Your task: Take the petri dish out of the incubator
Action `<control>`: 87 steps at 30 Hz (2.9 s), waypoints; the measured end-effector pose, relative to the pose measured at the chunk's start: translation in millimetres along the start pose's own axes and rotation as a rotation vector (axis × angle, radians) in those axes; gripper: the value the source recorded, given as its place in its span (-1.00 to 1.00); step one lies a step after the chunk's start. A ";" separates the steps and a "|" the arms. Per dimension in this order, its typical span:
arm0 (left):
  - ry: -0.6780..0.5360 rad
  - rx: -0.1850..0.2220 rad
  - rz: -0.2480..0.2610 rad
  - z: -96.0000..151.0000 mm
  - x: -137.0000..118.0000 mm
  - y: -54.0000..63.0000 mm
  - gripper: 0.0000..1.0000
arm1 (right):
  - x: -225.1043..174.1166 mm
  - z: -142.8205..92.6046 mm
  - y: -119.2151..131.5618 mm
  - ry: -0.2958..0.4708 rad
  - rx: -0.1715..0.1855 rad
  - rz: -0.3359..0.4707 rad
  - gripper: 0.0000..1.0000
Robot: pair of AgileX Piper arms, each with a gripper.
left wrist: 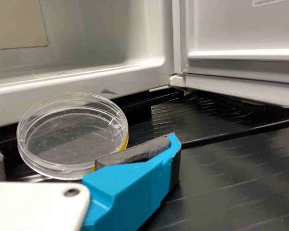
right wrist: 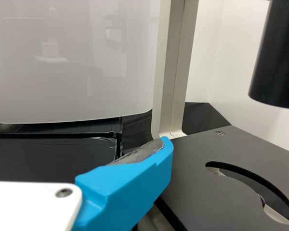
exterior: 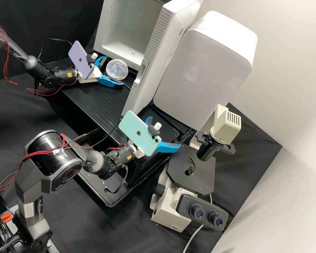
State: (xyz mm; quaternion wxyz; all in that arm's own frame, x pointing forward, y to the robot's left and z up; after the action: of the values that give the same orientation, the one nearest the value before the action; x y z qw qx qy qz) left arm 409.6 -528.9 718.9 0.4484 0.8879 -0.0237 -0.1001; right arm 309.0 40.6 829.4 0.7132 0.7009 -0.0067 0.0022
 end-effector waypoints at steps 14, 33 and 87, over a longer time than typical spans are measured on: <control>0.001 0.001 -0.002 -0.4 -1.9 -0.7 -1.00 | 0.0 0.0 0.0 0.000 0.000 0.000 1.00; -0.007 0.002 0.000 2.8 -5.8 -4.0 -1.00 | 0.0 0.0 0.0 0.000 0.000 0.000 1.00; -0.029 0.003 -0.012 11.7 -12.9 -4.2 -1.00 | 0.0 0.0 0.0 0.000 0.000 0.000 1.00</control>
State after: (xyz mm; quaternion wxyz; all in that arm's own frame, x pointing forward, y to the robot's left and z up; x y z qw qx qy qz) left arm 394.4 -534.0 710.7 0.4459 0.8872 -0.0250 -0.1156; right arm 309.0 40.6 829.4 0.7132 0.7009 -0.0067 0.0022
